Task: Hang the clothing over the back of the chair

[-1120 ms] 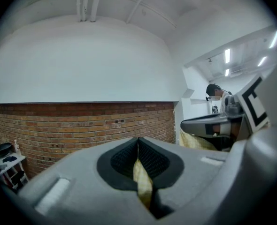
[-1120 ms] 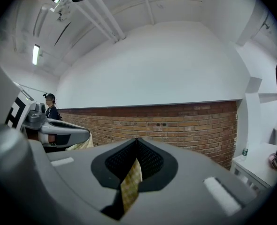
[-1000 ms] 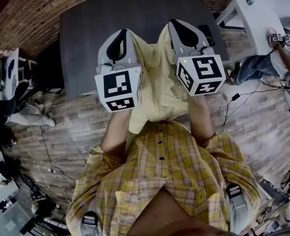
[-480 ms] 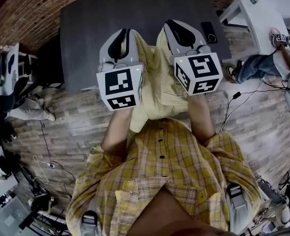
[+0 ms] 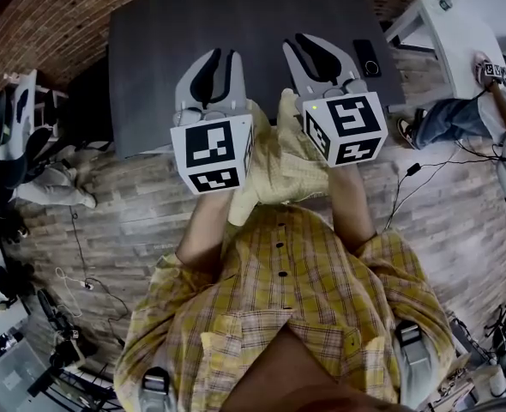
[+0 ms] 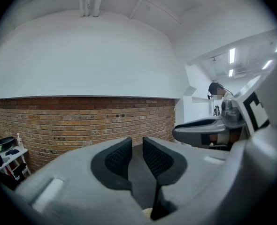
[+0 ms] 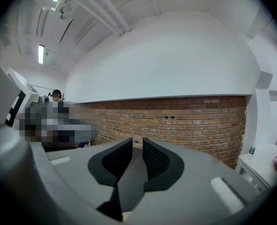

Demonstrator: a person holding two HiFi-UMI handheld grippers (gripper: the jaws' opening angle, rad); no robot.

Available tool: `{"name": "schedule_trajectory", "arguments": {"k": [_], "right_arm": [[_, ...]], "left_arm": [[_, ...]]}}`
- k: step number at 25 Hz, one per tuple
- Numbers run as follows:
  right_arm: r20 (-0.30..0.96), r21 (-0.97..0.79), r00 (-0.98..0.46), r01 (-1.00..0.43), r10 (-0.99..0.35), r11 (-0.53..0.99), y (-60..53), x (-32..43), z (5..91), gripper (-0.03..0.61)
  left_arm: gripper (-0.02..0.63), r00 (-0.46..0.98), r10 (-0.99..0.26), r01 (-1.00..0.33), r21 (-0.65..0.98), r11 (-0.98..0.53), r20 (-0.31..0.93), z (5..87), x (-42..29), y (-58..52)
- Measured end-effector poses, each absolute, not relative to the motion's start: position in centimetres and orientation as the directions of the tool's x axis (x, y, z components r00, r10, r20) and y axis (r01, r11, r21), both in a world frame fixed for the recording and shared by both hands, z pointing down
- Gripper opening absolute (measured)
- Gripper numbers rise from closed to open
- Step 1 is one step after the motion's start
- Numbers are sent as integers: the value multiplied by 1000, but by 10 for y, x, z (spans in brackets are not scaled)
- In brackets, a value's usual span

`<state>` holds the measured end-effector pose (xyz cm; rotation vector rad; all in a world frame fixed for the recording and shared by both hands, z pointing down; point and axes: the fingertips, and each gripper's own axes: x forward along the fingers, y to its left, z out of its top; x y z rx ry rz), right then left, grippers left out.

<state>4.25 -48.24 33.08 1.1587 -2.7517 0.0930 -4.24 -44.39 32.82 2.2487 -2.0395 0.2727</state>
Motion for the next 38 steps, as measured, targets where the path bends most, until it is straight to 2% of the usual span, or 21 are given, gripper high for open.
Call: {"name": "schedule_trajectory", "arguments": {"k": [19,38], "right_arm": [[110,44,-658,-745,-745,665,-454,50,306,6],[51,65,-643,-762,-764,645,-423,67,282,6]], "left_arm": [[8,118,-985,-989,-72,-127,126,301,-35,-416],[2,155,-985,-984,-71,-161,77,285,-14,-387]]}}
